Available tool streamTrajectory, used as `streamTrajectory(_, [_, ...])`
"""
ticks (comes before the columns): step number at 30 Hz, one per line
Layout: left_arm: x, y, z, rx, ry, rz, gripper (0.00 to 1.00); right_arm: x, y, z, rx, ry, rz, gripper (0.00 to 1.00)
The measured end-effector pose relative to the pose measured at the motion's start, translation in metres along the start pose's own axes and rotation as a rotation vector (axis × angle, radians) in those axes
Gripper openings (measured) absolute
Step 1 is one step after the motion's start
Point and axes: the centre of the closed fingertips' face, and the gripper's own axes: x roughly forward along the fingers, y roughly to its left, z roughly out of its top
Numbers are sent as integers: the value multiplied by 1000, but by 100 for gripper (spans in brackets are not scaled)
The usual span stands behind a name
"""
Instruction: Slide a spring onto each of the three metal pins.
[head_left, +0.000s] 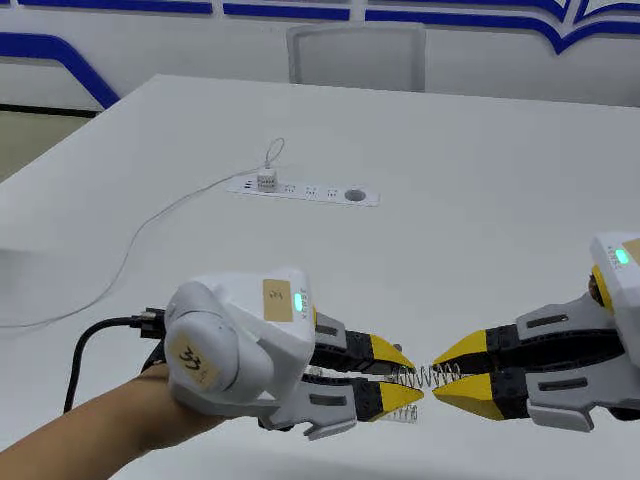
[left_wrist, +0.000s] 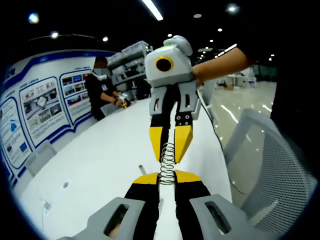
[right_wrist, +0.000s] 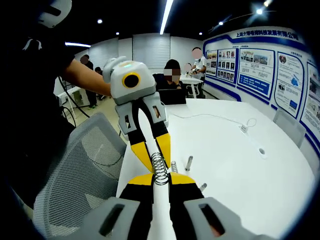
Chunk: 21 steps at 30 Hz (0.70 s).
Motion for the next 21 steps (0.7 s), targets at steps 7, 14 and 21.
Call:
streamTrajectory(7, [0, 1, -2, -15, -2, 9, 9, -1, 3, 20, 46, -97, 13, 12])
streamTrajectory(14, [1, 0, -4, -16, 8, 17, 9, 3, 3, 28, 58, -122, 13, 12])
streamTrajectory(21, [2, 2, -1, -47, -17, 31, 9, 3, 0, 37, 122, -174, 0, 11])
